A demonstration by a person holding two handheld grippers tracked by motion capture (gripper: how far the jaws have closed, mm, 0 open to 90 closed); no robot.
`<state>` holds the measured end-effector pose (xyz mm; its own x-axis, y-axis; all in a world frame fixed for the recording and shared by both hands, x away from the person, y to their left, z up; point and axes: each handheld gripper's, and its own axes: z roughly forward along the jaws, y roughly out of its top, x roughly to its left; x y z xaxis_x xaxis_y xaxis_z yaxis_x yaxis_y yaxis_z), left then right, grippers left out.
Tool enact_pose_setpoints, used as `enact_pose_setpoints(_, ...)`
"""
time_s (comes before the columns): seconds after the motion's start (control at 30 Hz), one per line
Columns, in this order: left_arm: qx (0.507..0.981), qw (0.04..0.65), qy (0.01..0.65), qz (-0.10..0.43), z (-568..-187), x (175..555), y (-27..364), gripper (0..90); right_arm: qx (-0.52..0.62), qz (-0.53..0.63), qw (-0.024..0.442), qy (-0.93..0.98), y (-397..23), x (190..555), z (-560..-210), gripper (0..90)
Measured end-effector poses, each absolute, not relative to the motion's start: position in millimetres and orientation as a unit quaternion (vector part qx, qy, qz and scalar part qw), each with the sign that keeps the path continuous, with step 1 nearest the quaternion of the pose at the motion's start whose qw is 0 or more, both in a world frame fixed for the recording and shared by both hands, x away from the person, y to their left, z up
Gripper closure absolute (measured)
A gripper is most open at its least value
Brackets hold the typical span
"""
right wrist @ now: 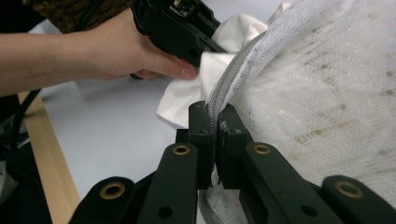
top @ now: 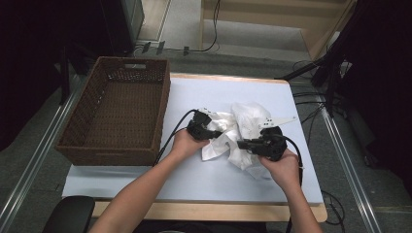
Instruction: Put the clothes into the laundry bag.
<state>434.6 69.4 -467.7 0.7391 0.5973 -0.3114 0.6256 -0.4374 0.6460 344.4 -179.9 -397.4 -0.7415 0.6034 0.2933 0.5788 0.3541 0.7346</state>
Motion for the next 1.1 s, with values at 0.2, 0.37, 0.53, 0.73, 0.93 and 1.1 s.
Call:
enact_pose_setpoints(0.2,0.838,0.426,0.339,-0.034,-442.2,419.1,72.1,84.1,0.363,0.48,0.015,0.798,-187.2,340.5,-381.5,87.9)
enact_pose_setpoints(0.37,0.844,0.444,0.301,-0.022,-416.0,396.2,70.9,84.2,0.374,0.505,0.022,0.778,-196.1,339.6,-368.5,87.6)
enact_pose_setpoints(0.53,0.847,0.452,0.279,-0.002,-389.2,364.7,79.0,84.1,0.373,0.515,0.02,0.772,-196.6,337.3,-364.3,87.6)
enact_pose_setpoints(0.73,0.856,0.454,0.246,0.025,-371.1,341.4,72.6,84.0,0.357,0.526,0.01,0.772,-183.6,336.2,-362.5,87.5)
enact_pose_setpoints(0.93,0.863,0.439,0.249,0.02,-390.7,356.1,44.8,84.0,0.363,0.524,0.005,0.77,-190.9,335.1,-369.0,87.5)
enact_pose_setpoints(1.1,0.867,0.43,0.252,0.014,-399.8,363.6,34.9,83.9,0.359,0.537,-0.021,0.763,-204.6,335.2,-374.7,87.3)
